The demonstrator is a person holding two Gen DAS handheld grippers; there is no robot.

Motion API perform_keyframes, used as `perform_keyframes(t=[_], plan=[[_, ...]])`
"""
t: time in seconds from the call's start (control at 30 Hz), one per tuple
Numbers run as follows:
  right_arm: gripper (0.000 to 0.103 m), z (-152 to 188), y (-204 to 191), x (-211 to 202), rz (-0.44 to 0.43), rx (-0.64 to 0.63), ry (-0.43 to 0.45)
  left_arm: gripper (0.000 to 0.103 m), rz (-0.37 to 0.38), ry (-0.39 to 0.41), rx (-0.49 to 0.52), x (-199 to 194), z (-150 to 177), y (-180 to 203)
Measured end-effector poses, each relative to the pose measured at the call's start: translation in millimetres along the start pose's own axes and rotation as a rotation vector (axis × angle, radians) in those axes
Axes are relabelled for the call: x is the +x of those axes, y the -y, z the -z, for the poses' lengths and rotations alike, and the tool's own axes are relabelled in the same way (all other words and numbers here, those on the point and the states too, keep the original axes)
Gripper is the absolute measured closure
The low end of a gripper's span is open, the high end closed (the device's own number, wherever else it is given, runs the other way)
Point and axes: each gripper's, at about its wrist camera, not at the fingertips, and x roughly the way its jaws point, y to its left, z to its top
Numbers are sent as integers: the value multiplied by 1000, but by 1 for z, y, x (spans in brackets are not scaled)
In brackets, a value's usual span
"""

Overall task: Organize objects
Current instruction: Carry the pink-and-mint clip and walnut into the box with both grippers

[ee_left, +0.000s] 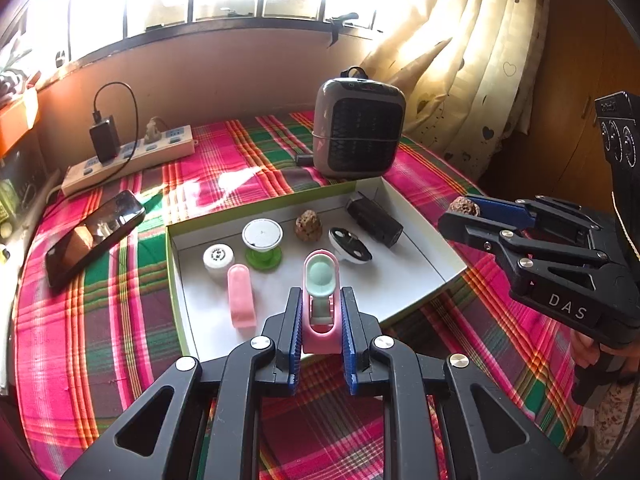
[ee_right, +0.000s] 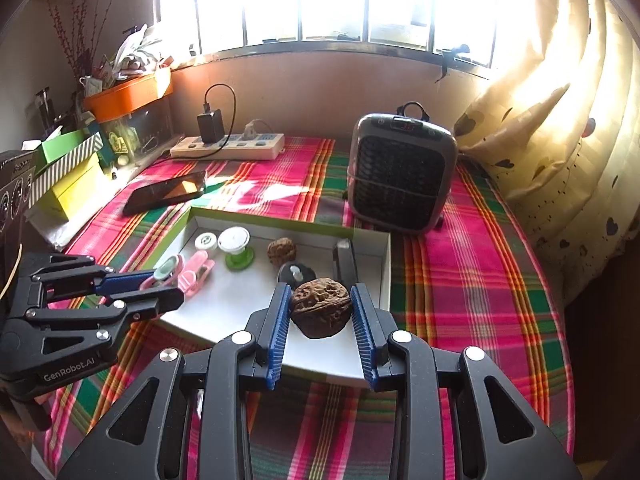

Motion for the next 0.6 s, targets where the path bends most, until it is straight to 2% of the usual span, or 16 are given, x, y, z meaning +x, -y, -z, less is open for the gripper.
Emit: perform_keyframes(t=[0.2,0.43,0.6], plan=[[71,-13,5,14,-30,6,-27,87,-9,-14,2,13,-16,-2],[71,0,11,46,-64,23,-135,87,-15,-58,-14,37,-19,-7],[71,8,16,57,-71,27,-171,87,-18,-93,-22,51,-17,-10]])
